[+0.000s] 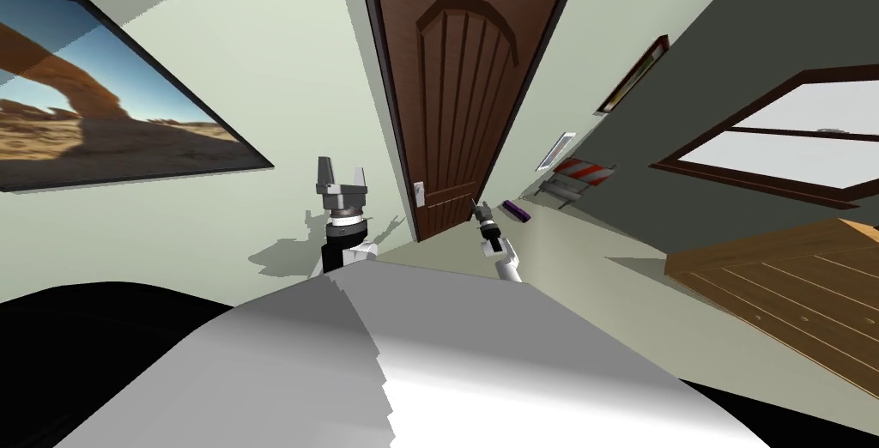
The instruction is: Pull the door open
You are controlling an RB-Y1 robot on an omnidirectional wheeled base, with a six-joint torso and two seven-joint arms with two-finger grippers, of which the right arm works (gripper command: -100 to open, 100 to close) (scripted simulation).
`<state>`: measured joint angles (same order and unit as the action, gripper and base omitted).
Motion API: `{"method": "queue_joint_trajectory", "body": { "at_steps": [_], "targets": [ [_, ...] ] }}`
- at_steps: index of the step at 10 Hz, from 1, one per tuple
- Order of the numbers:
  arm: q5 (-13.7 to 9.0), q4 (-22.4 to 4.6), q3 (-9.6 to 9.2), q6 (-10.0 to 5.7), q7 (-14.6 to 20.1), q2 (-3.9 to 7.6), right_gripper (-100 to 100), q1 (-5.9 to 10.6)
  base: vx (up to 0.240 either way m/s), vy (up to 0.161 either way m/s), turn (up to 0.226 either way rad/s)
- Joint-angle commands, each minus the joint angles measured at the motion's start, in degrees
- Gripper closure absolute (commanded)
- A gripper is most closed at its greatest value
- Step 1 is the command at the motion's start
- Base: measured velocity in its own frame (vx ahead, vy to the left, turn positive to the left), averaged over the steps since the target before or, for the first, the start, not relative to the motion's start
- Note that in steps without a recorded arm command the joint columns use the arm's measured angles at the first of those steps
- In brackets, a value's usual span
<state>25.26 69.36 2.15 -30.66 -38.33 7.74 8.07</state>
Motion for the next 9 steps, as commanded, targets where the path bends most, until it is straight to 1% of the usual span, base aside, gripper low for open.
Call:
{"method": "queue_joint_trajectory", "body": {
  "at_steps": [1,4,9],
  "targets": [
    [0.72,-1.87,0.19,-0.15,-0.87,-0.04,-100,1.08,-0.016,0.043,0.083],
    [2.14,-5.27,0.50,-0.42,-2.45,-0.08,-100,3.03,-0.010,0.038,0.089],
    [3.92,-9.53,0.89,-0.75,-4.45,-0.17,-100,5.47,-0.010,0.037,0.073]
  ]
}}
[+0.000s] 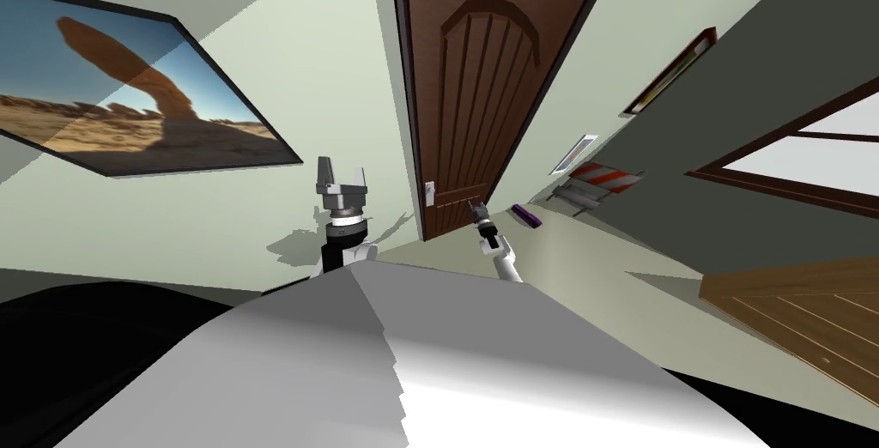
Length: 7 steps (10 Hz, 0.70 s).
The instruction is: Pull the door open
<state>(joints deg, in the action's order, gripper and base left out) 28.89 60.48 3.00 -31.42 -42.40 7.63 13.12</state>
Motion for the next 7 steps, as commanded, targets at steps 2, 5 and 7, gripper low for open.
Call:
{"method": "queue_joint_trajectory", "body": {
  "at_steps": [2,5,7],
  "targets": [
    [1.35,-3.18,0.27,-0.19,-1.56,-0.11,-100,1.86,-0.012,0.055,0.112],
    [2.49,-5.91,0.53,-0.41,-2.84,-0.19,-100,3.43,-0.005,0.051,0.083],
    [3.30,-7.84,0.70,-0.56,-3.74,-0.25,-100,4.53,-0.001,0.048,0.075]
  ]
}}
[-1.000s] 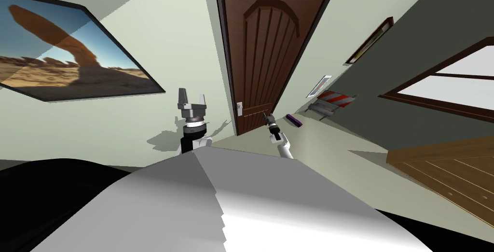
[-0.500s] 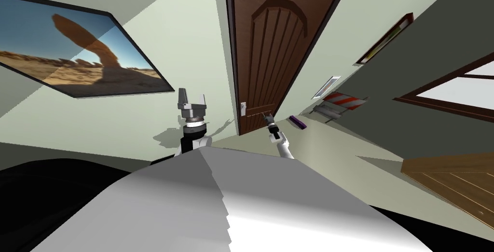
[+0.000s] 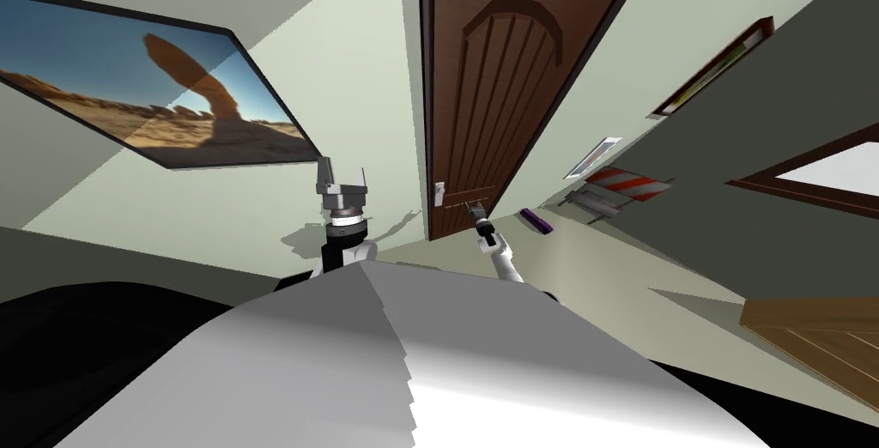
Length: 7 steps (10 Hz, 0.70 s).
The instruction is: Pull the door open
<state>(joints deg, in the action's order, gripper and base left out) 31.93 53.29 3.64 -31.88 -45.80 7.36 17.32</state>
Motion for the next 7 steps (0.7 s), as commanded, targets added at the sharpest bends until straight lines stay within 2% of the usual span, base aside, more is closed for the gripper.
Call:
{"method": "queue_joint_trajectory", "body": {
  "at_steps": [1,7],
  "targets": [
    [0.66,-1.61,0.15,-0.18,-0.78,-0.02,-100,0.89,-0.007,0.049,0.092],
    [3.90,-9.36,0.86,-0.78,-4.40,-0.33,-100,5.33,0.002,0.073,0.119]
  ]
}}
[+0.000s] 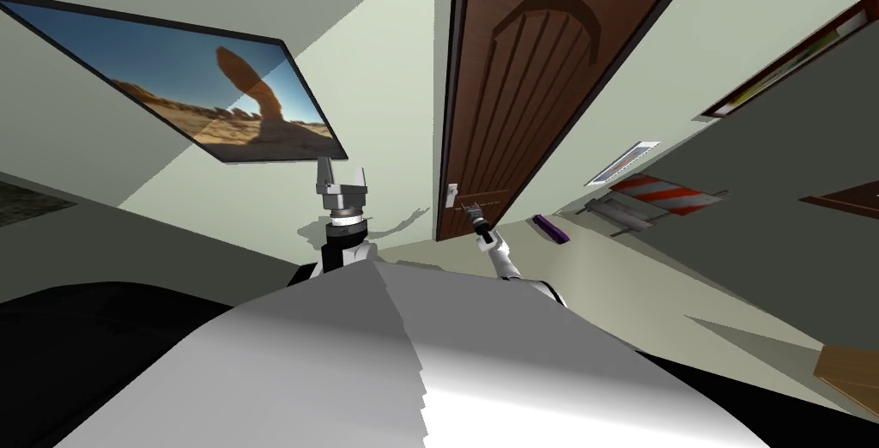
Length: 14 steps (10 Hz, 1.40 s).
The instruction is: Pull the door open
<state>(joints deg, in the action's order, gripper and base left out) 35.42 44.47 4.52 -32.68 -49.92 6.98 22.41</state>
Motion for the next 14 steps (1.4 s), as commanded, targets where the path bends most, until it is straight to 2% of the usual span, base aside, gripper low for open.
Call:
{"method": "queue_joint_trajectory", "body": {
  "at_steps": [1,2,3,4,5,9,11,12,14],
  "targets": [
    [0.86,-1.62,0.07,-0.07,-0.79,0.01,-100,0.86,0.004,0.070,0.115],
    [1.14,-2.28,0.14,-0.12,-1.10,-0.02,-100,1.23,-0.002,0.060,0.072],
    [0.94,-1.59,0.03,0.03,-0.72,0.01,-100,0.86,-0.001,0.027,0.007],
    [0.72,-2.07,0.47,-0.49,-0.60,0.82,-100,0.78,0.088,0.074,0.074],
    [0.62,-2.20,0.63,-0.66,-0.52,1.13,-100,0.73,0.151,0.090,0.059],
    [-0.31,-3.48,2.14,-2.32,0.32,4.10,-100,0.27,0.198,0.131,0.094],
    [-0.31,-3.48,2.14,-2.32,0.32,4.10,-100,0.27,0.091,0.060,0.007],
    [-0.65,-3.95,2.70,-2.93,0.64,5.20,-100,0.10,0.123,0.039,0.095],
    [-0.62,-3.75,2.60,-2.76,0.89,5.34,-100,0.04,0.111,0.043,0.041]
  ]
}}
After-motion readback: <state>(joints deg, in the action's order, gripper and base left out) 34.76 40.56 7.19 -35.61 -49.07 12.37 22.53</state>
